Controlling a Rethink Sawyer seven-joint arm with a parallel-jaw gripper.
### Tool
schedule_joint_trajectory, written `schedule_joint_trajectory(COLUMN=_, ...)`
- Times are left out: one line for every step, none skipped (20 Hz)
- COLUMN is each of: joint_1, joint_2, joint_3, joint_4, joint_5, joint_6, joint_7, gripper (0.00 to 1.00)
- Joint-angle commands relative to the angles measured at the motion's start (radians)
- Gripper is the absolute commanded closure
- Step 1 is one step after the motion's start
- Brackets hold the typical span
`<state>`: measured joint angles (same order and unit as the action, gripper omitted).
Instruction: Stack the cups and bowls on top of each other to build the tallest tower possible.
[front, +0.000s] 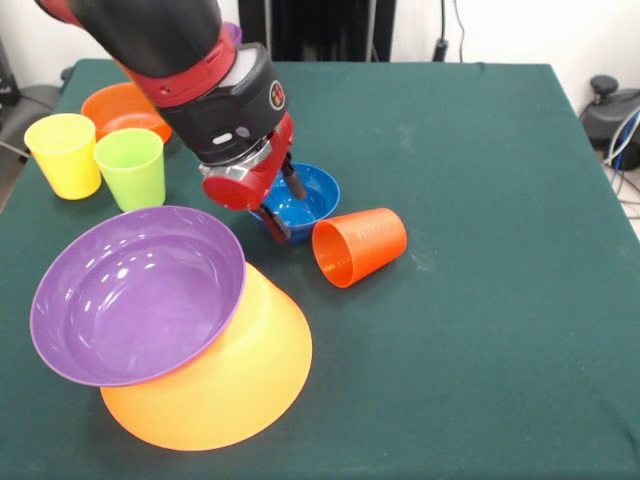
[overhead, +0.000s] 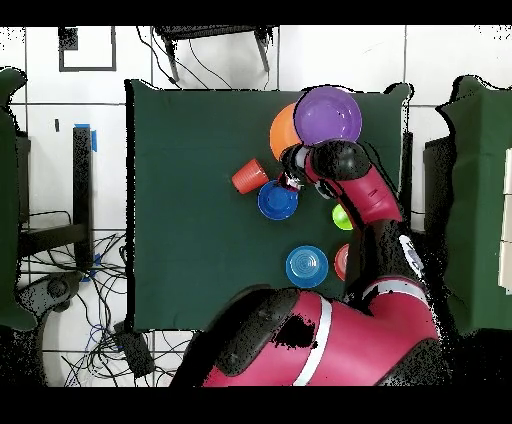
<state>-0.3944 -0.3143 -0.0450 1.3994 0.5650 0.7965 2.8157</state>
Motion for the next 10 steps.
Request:
schedule_joint_trajectory(joint_1=-0.007, joint_2=0.088, joint_3=0.164, joint_4=0.031, joint_5=-0.031, joint_6=-0.124, joint_7=-0.103, gripper=0.0)
schedule_joint_trajectory(joint_1=-0.009, joint_2=0.095, joint_3=0.171, joint_4=0.022, joint_5=-0.032, joint_6=-0.12, joint_7=-0.104, gripper=0.0)
schedule_joint_trajectory(joint_1=-0.01, joint_2=0.098, joint_3=0.176, joint_4=0.02, joint_5=-0.033, joint_6=-0.124, joint_7=-0.103, gripper=0.0)
schedule_joint_trajectory(joint_1=-0.01, joint_2=0.108, joint_3=0.18, joint_4=0.003, joint_5=-0.033, joint_6=-0.119, joint_7=-0.1, gripper=0.0)
schedule_joint_trajectory(joint_1=-0.01, joint_2=0.109, joint_3=0.183, joint_4=0.001, joint_5=-0.034, joint_6=-0.118, joint_7=-0.097, gripper=0.0)
schedule_joint_trajectory(joint_1=-0.011, joint_2=0.109, joint_3=0.186, joint_4=-0.002, joint_5=-0.035, joint_6=-0.111, joint_7=-0.095, gripper=0.0)
schedule_joint_trajectory(joint_1=-0.012, joint_2=0.107, joint_3=0.188, joint_4=0.0, joint_5=-0.036, joint_6=-0.106, joint_7=-0.094, gripper=0.0)
schedule_joint_trajectory(joint_1=-0.009, joint_2=0.107, joint_3=0.184, joint_4=-0.007, joint_5=-0.042, joint_6=-0.083, joint_7=-0.091, gripper=0.0)
schedule_joint_trajectory(joint_1=-0.008, joint_2=0.102, joint_3=0.181, joint_4=-0.009, joint_5=-0.049, joint_6=-0.057, joint_7=-0.09, gripper=0.0)
schedule_joint_trajectory(joint_1=-0.01, joint_2=0.092, joint_3=0.185, joint_4=0.001, joint_5=-0.048, joint_6=-0.038, joint_7=-0.091, gripper=0.0)
